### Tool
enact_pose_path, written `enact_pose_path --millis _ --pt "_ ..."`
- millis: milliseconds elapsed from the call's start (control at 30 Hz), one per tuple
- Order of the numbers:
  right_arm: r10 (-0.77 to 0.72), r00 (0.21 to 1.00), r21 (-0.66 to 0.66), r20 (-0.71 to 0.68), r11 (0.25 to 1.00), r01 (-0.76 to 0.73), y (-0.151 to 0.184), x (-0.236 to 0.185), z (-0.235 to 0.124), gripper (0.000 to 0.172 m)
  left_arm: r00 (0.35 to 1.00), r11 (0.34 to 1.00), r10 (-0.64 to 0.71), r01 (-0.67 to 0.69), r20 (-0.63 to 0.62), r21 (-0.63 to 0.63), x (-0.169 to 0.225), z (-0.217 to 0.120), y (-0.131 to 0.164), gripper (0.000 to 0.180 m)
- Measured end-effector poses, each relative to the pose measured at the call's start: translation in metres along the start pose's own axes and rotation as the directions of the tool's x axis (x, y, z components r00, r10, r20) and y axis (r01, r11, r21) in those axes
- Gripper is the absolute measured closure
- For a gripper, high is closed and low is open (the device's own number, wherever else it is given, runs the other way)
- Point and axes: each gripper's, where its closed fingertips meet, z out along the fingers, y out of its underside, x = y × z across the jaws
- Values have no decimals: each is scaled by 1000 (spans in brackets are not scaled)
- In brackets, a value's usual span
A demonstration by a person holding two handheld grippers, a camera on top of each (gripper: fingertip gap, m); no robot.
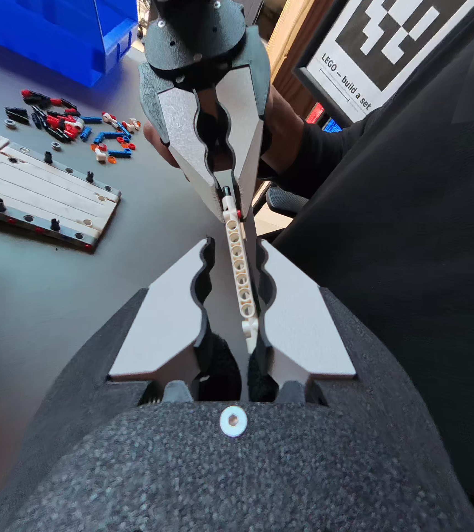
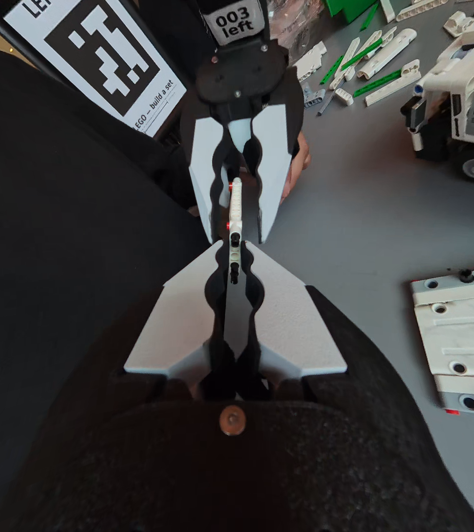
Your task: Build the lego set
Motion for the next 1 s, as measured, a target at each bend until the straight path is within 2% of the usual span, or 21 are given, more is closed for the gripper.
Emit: enact_pose_path --millis 67,200,400,467,533,567,633,700,767,900,1000 --pt "3 1000 9 -5 1000 -3 -2 1 -1 166 1000 1000 2 -2 1 4 -2 5 0 172" --pt "15 1000 61 -12 998 -14 -2 3 -9 166 1000 995 -29 30 -10 92 -3 8 -9 171" --pt "51 999 104 -18 993 -49 7 7 -14 166 997 987 -62 67 -34 147 -9 10 -13 174" --pt "49 996 126 -75 991 -39 9 14 -18 165 998 987 -68 67 2 147 -17 13 -13 175" --pt "37 976 162 -216 987 -2 12 28 -33 156 994 984 -107 103 17 147 -26 12 -14 175" --pt "31 949 180 -313 983 28 15 37 -46 155 992 982 -124 119 26 150 -30 11 -15 175" --pt "6 847 175 -531 979 103 27 56 -78 151 988 980 -145 135 60 147 -41 8 -14 175" --pt "15 684 118 -730 988 104 47 76 -114 148 985 981 -152 141 77 134 -48 8 -12 175" --pt "23 536 60 -844 997 50 66 91 -139 146 989 982 -138 129 59 138 -47 10 -16 175" --pt "-11 448 20 -894 998 64 63 104 -144 148 988 979 -154 151 9 138 -47 17 -20 175" --pt "-57 454 -45 -889 998 38 65 113 -137 149 985 975 -172 175 -31 139 -46 19 -22 175"
